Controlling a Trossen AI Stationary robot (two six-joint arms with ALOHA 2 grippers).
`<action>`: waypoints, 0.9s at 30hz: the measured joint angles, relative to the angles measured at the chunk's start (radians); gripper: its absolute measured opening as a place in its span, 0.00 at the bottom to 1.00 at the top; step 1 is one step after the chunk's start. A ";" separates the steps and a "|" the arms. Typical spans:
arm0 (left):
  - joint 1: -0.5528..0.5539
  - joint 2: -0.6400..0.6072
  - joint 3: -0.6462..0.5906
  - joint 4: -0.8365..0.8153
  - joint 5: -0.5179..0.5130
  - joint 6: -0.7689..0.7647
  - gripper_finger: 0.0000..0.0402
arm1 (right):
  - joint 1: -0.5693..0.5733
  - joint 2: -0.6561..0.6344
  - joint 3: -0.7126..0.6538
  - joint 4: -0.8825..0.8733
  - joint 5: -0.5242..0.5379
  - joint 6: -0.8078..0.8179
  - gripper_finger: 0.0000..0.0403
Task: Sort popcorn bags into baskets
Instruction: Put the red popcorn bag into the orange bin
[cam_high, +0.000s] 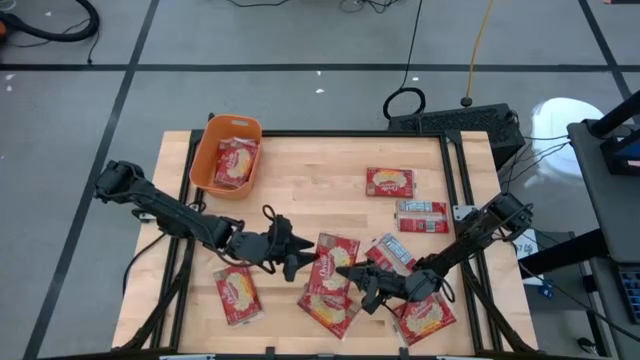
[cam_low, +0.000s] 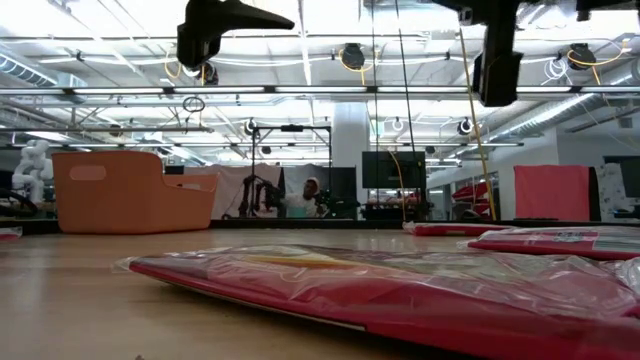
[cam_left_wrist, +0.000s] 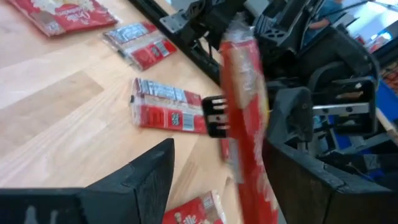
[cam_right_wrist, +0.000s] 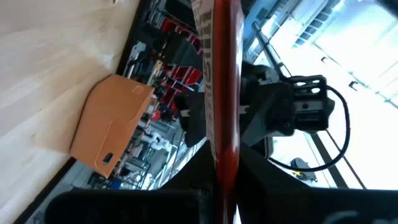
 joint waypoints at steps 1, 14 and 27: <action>0.000 0.000 0.000 0.002 0.000 -0.005 0.61 | -0.005 0.000 0.001 0.000 0.000 0.000 0.06; 0.002 0.029 0.002 0.043 0.021 -0.014 0.48 | -0.076 0.000 0.031 0.005 -0.102 -0.030 0.06; 0.001 0.030 0.000 0.090 0.025 0.056 0.24 | -0.092 0.000 0.036 -0.010 -0.101 -0.020 0.06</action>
